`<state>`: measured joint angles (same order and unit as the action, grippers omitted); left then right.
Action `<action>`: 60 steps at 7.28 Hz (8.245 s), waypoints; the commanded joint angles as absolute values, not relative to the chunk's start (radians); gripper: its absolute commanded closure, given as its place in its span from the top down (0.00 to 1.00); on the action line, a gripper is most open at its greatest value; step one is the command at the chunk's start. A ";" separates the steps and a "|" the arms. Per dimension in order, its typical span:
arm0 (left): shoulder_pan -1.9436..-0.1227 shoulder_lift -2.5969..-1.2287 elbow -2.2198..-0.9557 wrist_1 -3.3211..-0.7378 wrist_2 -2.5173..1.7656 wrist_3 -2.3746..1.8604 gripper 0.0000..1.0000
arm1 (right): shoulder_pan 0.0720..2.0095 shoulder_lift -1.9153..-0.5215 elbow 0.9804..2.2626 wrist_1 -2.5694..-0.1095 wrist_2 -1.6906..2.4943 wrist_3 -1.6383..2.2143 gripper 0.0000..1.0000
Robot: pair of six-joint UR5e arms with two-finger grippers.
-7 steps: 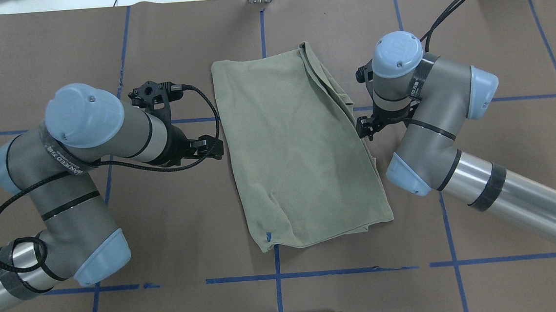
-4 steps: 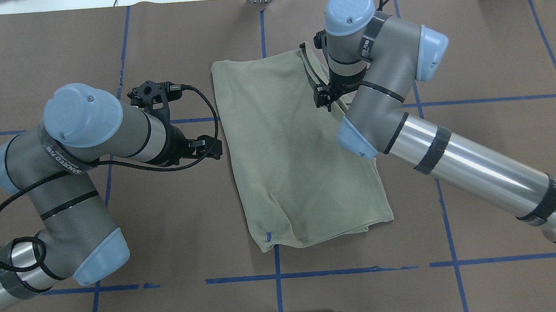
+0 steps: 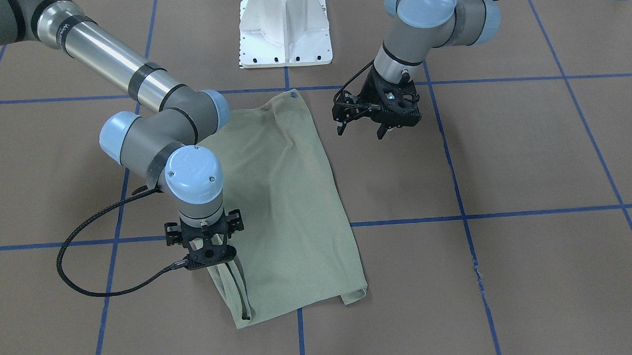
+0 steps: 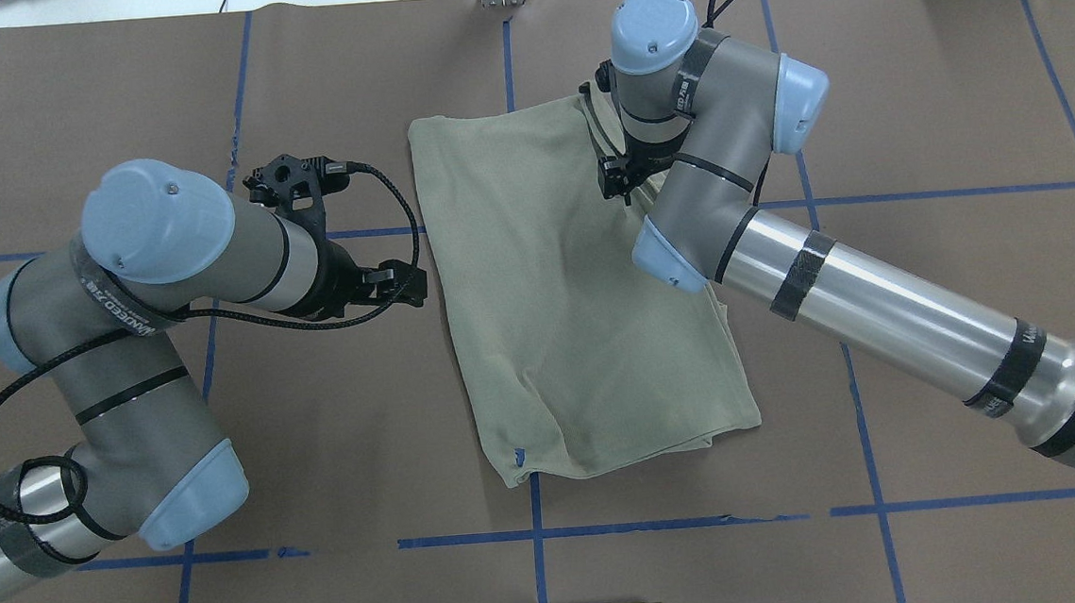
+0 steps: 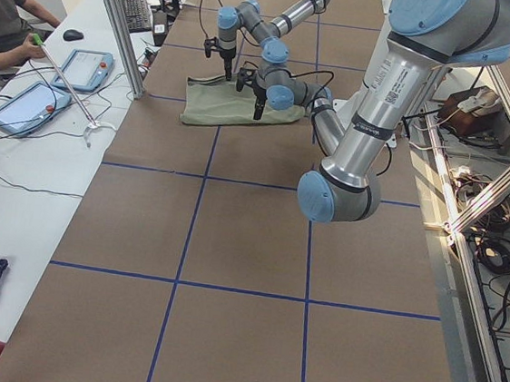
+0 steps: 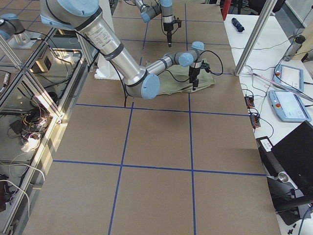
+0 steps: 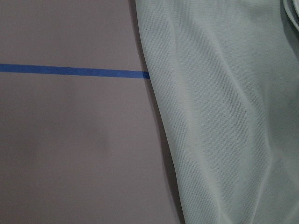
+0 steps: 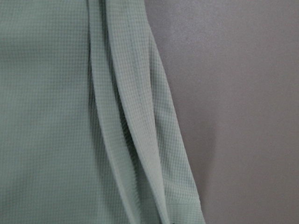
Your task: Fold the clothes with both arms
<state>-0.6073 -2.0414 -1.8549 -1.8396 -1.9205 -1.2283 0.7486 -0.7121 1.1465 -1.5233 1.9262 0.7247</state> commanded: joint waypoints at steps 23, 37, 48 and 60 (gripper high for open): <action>-0.290 -2.212 -1.658 -1.850 -1.848 -2.066 0.66 | 0.854 -1.006 1.667 -1.598 2.092 0.767 1.00; -0.284 -2.042 -1.942 -1.749 -1.853 -1.997 0.00 | 0.432 -1.114 1.924 -1.589 1.932 1.752 1.00; -0.281 -2.046 -1.939 -1.749 -1.852 -1.997 0.00 | 0.190 -1.195 1.908 -1.569 1.723 1.993 0.35; -0.265 -2.043 -1.954 -1.749 -1.851 -1.999 0.00 | 0.236 -1.170 1.939 -1.566 1.730 1.990 0.00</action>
